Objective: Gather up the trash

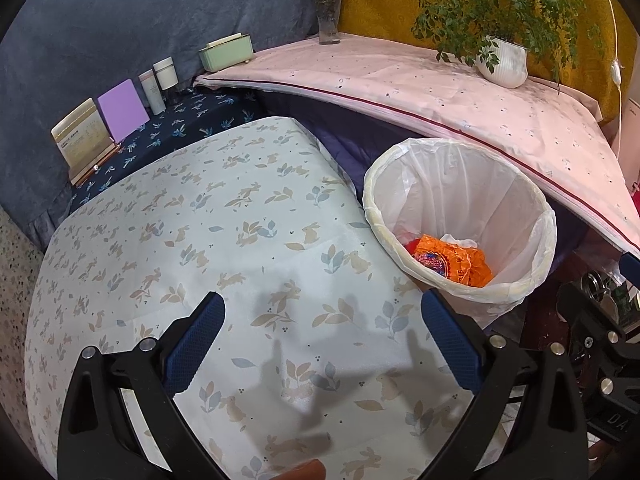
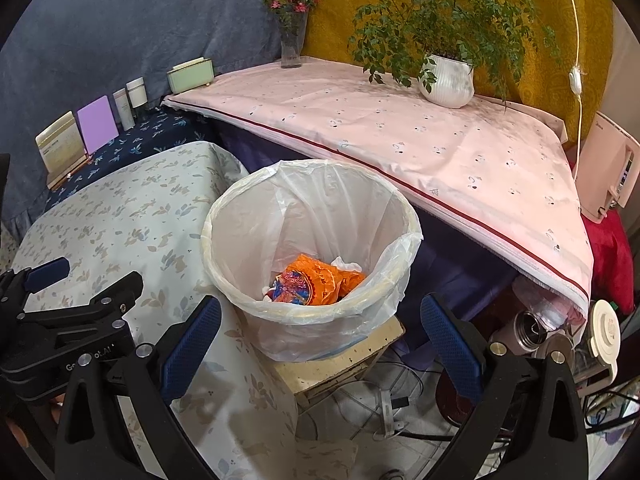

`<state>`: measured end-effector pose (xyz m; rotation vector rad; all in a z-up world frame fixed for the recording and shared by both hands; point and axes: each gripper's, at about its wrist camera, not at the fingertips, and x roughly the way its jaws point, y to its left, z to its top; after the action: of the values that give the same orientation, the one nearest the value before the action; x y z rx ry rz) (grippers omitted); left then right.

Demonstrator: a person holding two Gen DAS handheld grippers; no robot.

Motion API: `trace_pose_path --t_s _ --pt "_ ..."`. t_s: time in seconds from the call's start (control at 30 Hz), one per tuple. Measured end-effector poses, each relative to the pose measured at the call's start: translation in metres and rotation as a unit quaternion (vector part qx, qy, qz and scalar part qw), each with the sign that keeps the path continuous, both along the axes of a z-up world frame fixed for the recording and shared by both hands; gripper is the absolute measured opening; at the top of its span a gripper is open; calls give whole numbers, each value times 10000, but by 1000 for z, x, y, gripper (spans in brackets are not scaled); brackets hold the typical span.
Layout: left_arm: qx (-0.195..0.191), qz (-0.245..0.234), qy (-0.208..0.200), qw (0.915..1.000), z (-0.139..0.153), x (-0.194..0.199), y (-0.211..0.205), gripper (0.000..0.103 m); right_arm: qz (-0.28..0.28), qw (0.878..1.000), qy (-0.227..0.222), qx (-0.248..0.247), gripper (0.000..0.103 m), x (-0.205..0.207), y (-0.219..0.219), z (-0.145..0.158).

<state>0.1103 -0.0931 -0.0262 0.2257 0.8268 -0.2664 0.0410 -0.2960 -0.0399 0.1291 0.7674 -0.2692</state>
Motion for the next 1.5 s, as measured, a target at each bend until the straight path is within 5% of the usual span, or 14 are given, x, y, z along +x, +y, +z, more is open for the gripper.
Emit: trace_pose_path --t_s 1.5 --pt "28 18 -26 10000 1 -9 -7 94 -18 10000 20 -19 96 -6 1 -4"
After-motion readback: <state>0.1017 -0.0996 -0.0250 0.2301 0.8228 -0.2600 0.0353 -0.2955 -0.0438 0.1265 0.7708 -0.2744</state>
